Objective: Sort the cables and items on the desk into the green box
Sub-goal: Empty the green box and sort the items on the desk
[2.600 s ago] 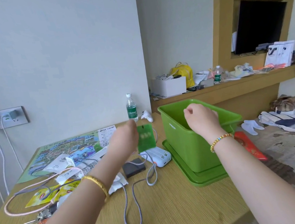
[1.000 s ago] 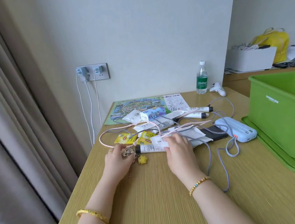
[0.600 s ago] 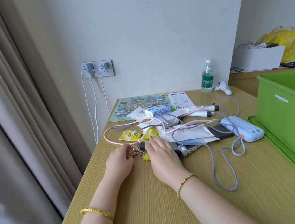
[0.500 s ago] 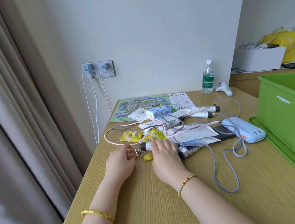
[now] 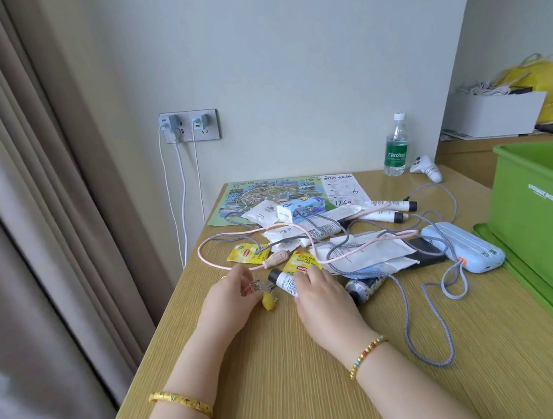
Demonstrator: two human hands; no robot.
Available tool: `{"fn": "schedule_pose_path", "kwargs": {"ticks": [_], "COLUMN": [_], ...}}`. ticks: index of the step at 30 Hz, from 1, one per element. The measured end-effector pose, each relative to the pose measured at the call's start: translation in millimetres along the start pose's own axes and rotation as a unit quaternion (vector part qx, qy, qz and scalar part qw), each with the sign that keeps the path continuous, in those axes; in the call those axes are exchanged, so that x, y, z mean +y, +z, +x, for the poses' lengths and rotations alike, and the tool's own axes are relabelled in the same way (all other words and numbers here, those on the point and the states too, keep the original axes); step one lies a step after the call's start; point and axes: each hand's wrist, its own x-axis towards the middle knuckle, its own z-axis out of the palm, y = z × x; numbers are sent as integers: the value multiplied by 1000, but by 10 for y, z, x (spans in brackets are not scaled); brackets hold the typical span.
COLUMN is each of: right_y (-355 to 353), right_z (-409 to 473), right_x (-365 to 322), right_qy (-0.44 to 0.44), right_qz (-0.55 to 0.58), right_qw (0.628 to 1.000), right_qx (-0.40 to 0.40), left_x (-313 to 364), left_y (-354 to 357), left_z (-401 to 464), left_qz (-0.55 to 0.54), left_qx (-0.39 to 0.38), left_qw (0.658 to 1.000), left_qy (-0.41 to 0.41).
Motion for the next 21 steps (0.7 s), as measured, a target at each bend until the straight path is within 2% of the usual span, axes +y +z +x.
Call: {"fn": "schedule_pose_path", "kwargs": {"ticks": [4, 10, 12, 15, 17, 19, 21], "right_y": [-37, 5, 14, -22, -90, -188, -320], "right_z": [22, 5, 11, 5, 2, -5, 0], "right_x": [-55, -14, -12, -41, -103, -172, -179], "right_qy": [31, 62, 66, 83, 101, 118, 146], "right_qz": [96, 137, 171, 274, 365, 474, 572], "right_qw": [994, 988, 982, 957, 925, 872, 806], "right_qx": [49, 33, 33, 35, 30, 24, 37], "left_x": [-8, 24, 31, 87, 176, 307, 492], "left_y": [-30, 24, 49, 12, -67, -143, -213], "left_z": [29, 41, 50, 43, 11, -13, 2], "left_qz": [29, 97, 81, -74, -227, -390, -525], "left_qx": [57, 22, 25, 82, 94, 67, 45], "left_qw": [997, 995, 996, 994, 968, 913, 841], "left_qy": [-36, 18, 25, 2, -53, -95, -125]}}
